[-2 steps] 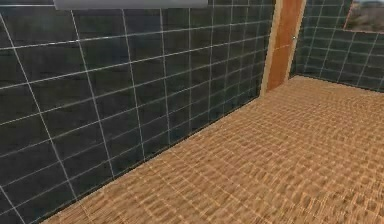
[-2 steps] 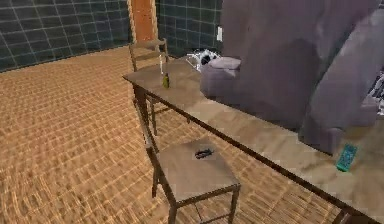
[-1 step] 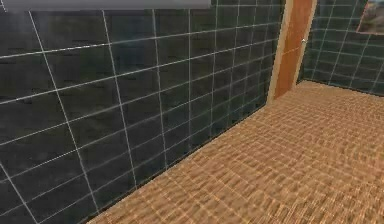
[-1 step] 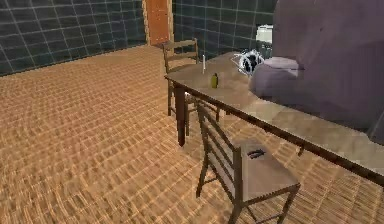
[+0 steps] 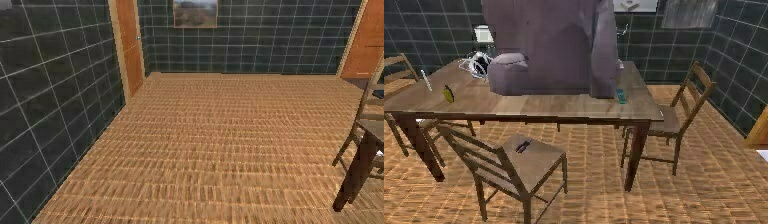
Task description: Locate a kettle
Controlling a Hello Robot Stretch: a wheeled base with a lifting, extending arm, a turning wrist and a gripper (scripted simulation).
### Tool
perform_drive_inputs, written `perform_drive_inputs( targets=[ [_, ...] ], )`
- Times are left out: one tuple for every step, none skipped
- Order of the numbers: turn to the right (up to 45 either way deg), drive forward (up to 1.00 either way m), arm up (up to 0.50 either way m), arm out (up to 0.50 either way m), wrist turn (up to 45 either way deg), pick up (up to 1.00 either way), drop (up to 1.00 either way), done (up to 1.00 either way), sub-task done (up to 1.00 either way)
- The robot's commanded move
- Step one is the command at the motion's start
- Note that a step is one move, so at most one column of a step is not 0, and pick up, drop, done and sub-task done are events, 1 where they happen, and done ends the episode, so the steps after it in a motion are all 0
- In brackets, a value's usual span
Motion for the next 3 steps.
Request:
perform_drive_inputs(
  targets=[
    [0.0, 0.65, 0.00, 0.00, 0.0, 0.00, 0.00, 0.00, 0.00],
    [33.0, 0.00, 0.00, 0.00, 0.0, 0.00, 0.00, 0.00, 0.00],
    [0.0, 1.00, 0.00, 0.00, 0.0, 0.00, 0.00, 0.00, 0.00]
  ],
)
